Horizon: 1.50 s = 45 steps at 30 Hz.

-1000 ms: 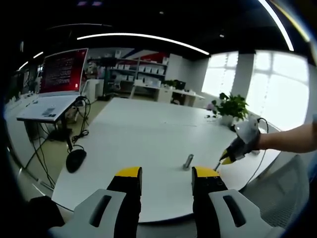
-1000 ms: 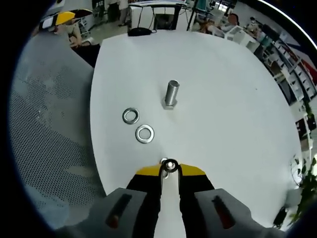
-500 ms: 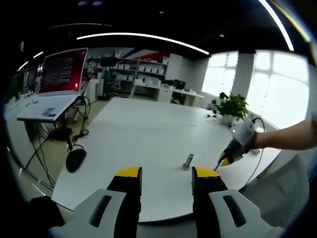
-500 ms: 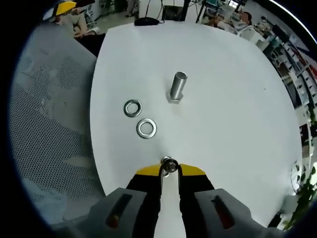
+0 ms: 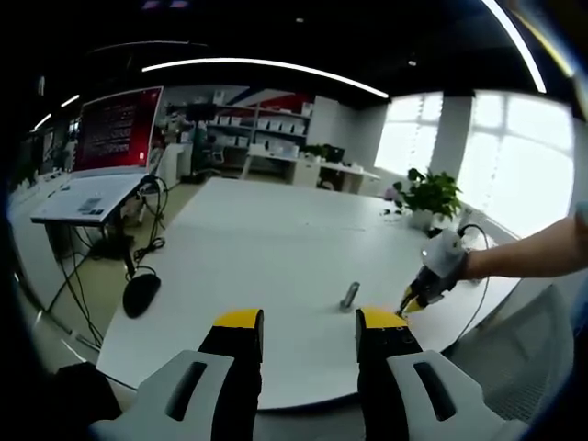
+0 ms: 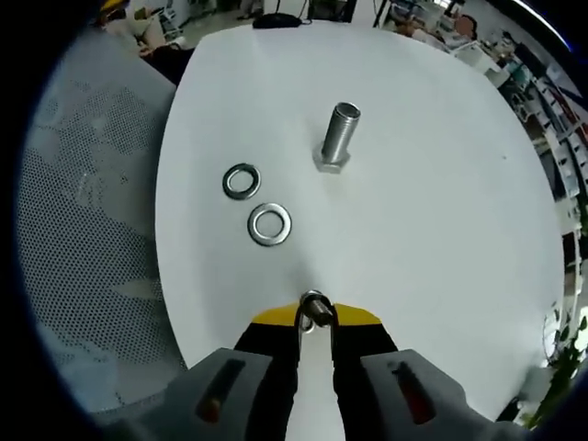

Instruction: Place the washer onto the threaded stud by aligning its center hole with the stud, sliding it down to the base, and recovering from edge contact or off-axis alignment until the washer reaches the visible bottom stop.

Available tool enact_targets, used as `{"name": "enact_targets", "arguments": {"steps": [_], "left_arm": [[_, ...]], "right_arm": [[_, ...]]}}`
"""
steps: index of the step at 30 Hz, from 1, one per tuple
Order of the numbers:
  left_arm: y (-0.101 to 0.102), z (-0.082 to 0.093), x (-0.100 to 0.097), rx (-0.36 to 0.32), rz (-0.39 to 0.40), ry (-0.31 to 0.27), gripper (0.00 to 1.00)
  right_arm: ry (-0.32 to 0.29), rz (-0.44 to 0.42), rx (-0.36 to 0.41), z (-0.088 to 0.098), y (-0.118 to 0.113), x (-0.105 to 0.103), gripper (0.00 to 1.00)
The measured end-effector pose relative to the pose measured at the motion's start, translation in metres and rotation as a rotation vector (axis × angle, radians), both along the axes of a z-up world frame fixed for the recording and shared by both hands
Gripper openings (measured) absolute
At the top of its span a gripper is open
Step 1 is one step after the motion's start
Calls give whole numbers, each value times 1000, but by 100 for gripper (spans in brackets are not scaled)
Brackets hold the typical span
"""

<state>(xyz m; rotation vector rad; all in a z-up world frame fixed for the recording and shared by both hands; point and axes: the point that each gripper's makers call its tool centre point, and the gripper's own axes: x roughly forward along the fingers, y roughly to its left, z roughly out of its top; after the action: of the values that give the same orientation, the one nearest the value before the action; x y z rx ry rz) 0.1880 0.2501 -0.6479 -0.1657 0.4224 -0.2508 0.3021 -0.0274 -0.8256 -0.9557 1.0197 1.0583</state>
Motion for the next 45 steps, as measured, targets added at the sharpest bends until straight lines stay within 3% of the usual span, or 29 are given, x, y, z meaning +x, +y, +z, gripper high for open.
{"name": "enact_targets", "arguments": {"steps": [6,13,20,32,45], "left_arm": [[1,-1,0,-1,5,2,38],[1,-1,0,0,7,2,38],[1,0,0,0,6,-1,38],[1,0,-1,0,7,1,38],[2,-1,-1,0,13,5,38]], "right_arm": [[16,33,-28,-7,-3,-3,15],[8,34,-9,-1,-6,-7,20],[8,-9,44,5,-10,-9,20],[15,-85,113,-1,-15,-14,19],[24,-104,119,-13,-16,-15,18]]}}
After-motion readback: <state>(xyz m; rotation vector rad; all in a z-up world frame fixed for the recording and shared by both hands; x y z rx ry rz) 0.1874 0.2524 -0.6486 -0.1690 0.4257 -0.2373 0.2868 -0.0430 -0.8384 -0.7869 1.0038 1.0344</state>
